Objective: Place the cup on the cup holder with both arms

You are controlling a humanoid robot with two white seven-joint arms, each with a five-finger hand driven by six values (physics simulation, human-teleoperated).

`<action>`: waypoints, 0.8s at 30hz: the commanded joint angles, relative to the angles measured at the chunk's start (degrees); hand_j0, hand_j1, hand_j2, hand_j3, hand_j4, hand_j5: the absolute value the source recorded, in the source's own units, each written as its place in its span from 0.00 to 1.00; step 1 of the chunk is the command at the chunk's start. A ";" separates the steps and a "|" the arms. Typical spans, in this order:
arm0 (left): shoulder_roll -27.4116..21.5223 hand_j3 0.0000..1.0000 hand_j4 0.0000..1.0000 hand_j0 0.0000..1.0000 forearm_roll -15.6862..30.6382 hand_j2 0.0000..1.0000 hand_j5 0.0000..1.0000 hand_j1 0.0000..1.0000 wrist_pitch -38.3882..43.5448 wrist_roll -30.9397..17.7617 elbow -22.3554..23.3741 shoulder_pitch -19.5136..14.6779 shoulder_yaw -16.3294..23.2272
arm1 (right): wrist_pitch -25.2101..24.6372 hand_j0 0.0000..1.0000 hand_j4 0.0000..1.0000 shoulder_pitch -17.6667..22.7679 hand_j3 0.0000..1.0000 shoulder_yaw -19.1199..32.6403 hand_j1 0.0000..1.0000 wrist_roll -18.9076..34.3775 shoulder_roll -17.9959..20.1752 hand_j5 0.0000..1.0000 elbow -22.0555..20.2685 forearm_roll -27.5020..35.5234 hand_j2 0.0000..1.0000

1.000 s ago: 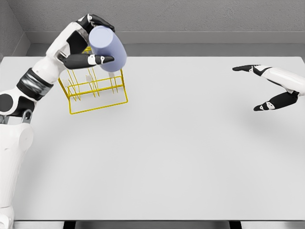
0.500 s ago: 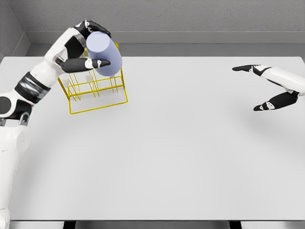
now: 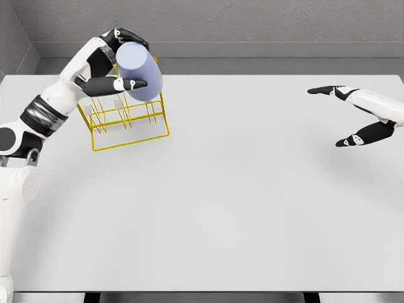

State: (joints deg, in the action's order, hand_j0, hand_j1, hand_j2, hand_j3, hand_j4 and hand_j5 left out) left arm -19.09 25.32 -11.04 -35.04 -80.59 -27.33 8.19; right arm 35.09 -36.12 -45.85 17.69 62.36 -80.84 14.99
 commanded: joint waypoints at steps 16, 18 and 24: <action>-0.60 0.92 0.92 0.92 0.52 0.92 0.92 0.92 -0.21 0.04 -0.18 0.00 -0.02 | -0.09 1.00 1.00 0.00 1.00 0.06 1.00 -0.03 0.12 1.00 -0.02 0.39 1.00; -1.21 0.94 0.94 0.94 0.96 0.94 0.94 0.94 -0.30 0.04 -0.45 0.18 0.07 | -0.09 1.00 1.00 0.00 1.00 0.06 1.00 -0.03 0.04 1.00 -0.11 0.39 1.00; -4.55 1.00 1.00 1.00 2.28 1.00 1.00 1.00 -0.74 0.04 -3.70 0.53 -0.46 | -0.09 1.00 1.00 0.00 1.00 0.15 1.00 -0.03 0.13 1.00 -0.11 0.39 1.00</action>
State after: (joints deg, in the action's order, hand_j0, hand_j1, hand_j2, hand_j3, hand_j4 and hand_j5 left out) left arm -22.44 26.54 -11.65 -35.01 -83.10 -26.28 7.94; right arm 35.09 -36.12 -45.84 17.69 62.41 -80.92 14.96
